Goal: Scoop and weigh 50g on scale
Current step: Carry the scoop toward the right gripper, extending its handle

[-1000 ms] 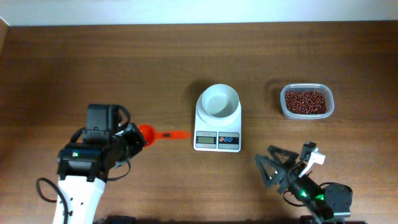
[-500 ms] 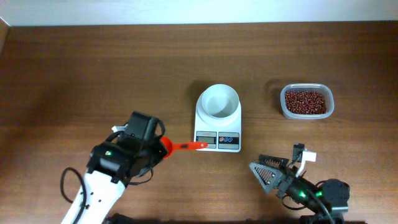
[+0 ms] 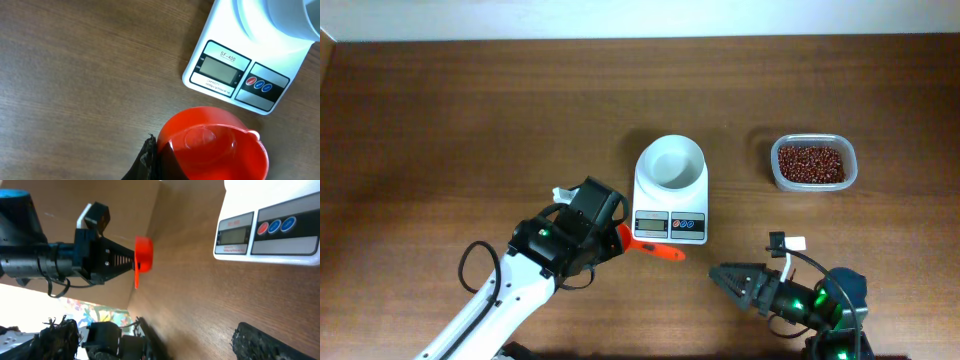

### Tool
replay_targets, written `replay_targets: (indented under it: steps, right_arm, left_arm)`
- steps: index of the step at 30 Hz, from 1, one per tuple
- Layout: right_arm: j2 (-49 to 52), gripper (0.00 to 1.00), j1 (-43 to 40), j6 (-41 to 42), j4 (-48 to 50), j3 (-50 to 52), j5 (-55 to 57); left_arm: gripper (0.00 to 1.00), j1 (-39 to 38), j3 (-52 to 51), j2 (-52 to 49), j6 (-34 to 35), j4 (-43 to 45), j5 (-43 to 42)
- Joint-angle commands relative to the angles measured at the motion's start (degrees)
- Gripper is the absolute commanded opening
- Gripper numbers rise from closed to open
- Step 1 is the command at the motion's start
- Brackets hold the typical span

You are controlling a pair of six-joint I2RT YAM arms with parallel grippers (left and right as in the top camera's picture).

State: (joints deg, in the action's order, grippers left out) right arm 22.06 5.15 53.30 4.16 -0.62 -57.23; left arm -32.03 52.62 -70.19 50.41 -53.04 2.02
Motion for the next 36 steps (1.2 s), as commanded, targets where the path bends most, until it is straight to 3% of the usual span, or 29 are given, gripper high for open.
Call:
replay_targets:
  steps: [1, 7, 12, 14, 17, 23, 30, 36]
  right_arm:
    - [5.2, 1.0, 4.4, -2.1, 3.5, -1.4, 8.5]
    - [25.1, 1.0, 5.4, -14.1, 3.7, -13.9, 8.7]
    - [37.0, 1.0, 8.2, -13.6, 13.5, -14.6, 1.3]
    - [39.3, 0.96, 11.0, -9.4, 16.2, -14.6, 1.3]
    - [40.6, 0.83, 16.4, -4.5, 22.8, -14.6, 3.0]
    - [40.6, 0.8, 25.5, -0.2, 24.0, -14.6, 17.1]
    - [40.6, 0.73, 26.3, 0.8, 24.4, -14.6, 19.0]
    - [40.6, 0.61, 26.3, 3.2, 25.3, -14.6, 17.9]
  left_arm:
    - [0.0, -0.2, -0.3, -0.1, -3.7, 0.1, 0.8]
    - [0.0, -0.2, -0.3, -0.1, -3.7, 0.1, 0.8]
    - [0.0, -0.2, -0.3, -0.1, -3.6, 0.1, 0.7]
    - [0.0, -0.2, -0.3, -0.1, -3.6, 0.3, 0.3]
    - [0.0, -0.2, -0.3, -0.1, -3.1, 0.8, 0.3]
    - [0.0, -0.2, -0.3, -0.1, 4.0, 0.7, 0.3]
    - [0.0, -1.9, -0.3, -0.1, 3.5, 0.7, -1.8]
    - [0.0, -5.1, -0.3, -0.1, 3.6, 1.4, -1.6]
